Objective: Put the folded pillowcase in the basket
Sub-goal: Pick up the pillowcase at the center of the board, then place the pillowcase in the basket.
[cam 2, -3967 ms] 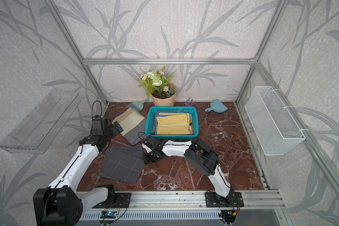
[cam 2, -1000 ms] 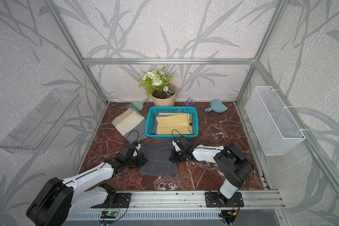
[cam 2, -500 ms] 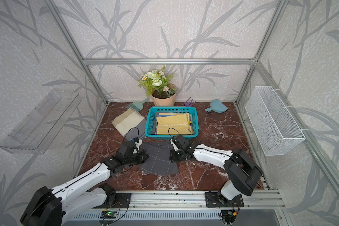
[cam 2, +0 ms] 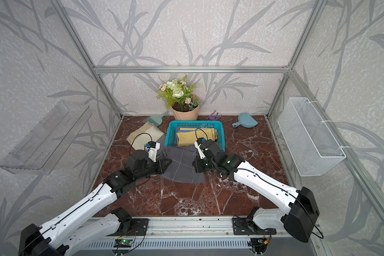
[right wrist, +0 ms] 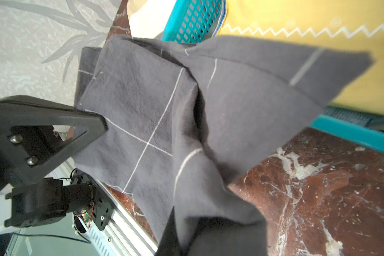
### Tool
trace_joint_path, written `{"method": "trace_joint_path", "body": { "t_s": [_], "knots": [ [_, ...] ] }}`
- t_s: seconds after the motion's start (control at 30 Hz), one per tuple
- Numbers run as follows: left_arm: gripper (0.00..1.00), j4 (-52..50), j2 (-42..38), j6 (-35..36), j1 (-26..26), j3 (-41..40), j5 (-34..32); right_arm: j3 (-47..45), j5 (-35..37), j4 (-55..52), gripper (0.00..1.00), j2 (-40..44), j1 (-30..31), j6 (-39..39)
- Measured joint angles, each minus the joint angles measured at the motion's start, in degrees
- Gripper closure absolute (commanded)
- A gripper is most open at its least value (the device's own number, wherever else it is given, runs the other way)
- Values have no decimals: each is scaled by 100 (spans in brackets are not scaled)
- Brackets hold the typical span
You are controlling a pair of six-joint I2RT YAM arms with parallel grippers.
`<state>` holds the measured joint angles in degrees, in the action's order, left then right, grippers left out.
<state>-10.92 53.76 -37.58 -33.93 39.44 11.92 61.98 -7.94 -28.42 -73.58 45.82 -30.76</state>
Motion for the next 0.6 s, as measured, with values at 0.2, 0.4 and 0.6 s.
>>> {"method": "trace_joint_path", "body": {
  "t_s": [0.2,0.4,0.6],
  "knots": [
    [100,437,879,273,-13,601,-297,678,72,-267,100,-376,-544,389],
    [100,837,2057,750,79,1648,-599,1246,-2,-299,100,-1001,-1495,649],
    [100,1331,3187,1008,461,2251,-584,1766,-116,-162,100,-1843,-2107,828]
  ]
}}
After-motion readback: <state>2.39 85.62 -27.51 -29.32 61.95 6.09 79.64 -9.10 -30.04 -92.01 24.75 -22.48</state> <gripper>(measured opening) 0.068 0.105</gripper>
